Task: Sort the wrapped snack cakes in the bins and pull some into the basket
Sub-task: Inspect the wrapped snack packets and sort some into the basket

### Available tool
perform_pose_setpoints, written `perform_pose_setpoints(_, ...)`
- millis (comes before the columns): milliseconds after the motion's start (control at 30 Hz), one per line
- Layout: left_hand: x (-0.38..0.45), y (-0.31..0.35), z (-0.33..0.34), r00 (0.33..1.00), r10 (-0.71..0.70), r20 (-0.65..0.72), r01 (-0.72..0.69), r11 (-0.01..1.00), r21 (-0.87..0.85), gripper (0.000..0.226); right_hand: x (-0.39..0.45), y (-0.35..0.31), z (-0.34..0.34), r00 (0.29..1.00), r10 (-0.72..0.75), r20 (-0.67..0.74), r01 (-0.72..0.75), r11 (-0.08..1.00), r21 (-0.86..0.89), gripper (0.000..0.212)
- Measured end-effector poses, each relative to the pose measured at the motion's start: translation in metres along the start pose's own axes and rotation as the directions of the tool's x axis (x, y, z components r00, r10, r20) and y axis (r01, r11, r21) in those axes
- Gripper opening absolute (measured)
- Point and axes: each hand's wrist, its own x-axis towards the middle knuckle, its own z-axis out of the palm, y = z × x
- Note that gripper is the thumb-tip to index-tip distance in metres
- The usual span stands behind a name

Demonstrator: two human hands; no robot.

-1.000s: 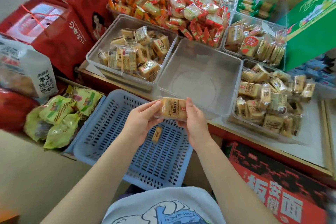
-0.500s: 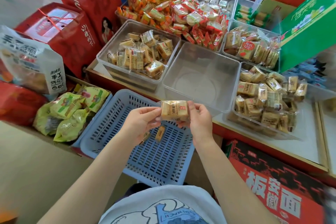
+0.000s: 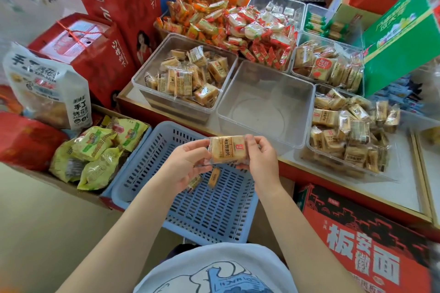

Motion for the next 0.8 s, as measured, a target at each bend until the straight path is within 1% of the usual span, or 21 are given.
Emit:
perform_pose_setpoints(133,-0.002,0.0,-0.002,0.999,0.034,-0.034,-0.034,0.999,0.022,0.037,0.007,0.002,0.005,0.995,-0.034,-0.09,0.024,0.994,-0.11,0.029)
perform_pose_setpoints(233,-0.003,-0.001,-0.004,0.998,0.051,-0.035,-0.05,0.998,0.026,0.036,0.008,0.001,0.01,0.992,-0.063,-0.111,0.046,0.987,-0.154,0.03)
perform_pose_setpoints(400,-0.005,0.002,-0.008,0.994,0.082,-0.072,-0.078,0.995,0.06,0.031,0.004,-0.001,0.014,0.988,-0.14,-0.066,0.121,0.964,-0.237,0.031)
perform_pose_setpoints(533,-0.005,0.005,-0.006,0.994,0.078,-0.081,-0.077,0.997,0.018,0.012,0.003,-0.003,0.015,0.991,-0.132,-0.017,0.126,0.973,-0.195,0.033)
perform_pose_setpoints(600,-0.004,0.005,-0.005,0.993,0.094,-0.067,-0.093,0.996,0.017,0.009,0.004,-0.002,0.014,0.993,-0.117,0.001,0.116,0.98,-0.164,0.035)
perform_pose_setpoints(633,-0.003,0.004,-0.005,0.992,0.108,-0.068,-0.106,0.994,0.031,0.009,0.004,-0.001,0.013,0.993,-0.114,0.006,0.113,0.981,-0.155,0.034)
perform_pose_setpoints(700,-0.001,0.002,-0.005,0.985,0.132,-0.115,-0.121,0.988,0.094,0.01,0.006,-0.001,0.01,0.993,-0.118,0.005,0.117,0.979,-0.169,0.031)
perform_pose_setpoints(800,0.001,-0.004,0.001,0.953,0.207,-0.22,-0.143,0.95,0.277,0.011,0.008,0.0,0.007,0.988,-0.15,-0.021,0.141,0.96,-0.24,0.032)
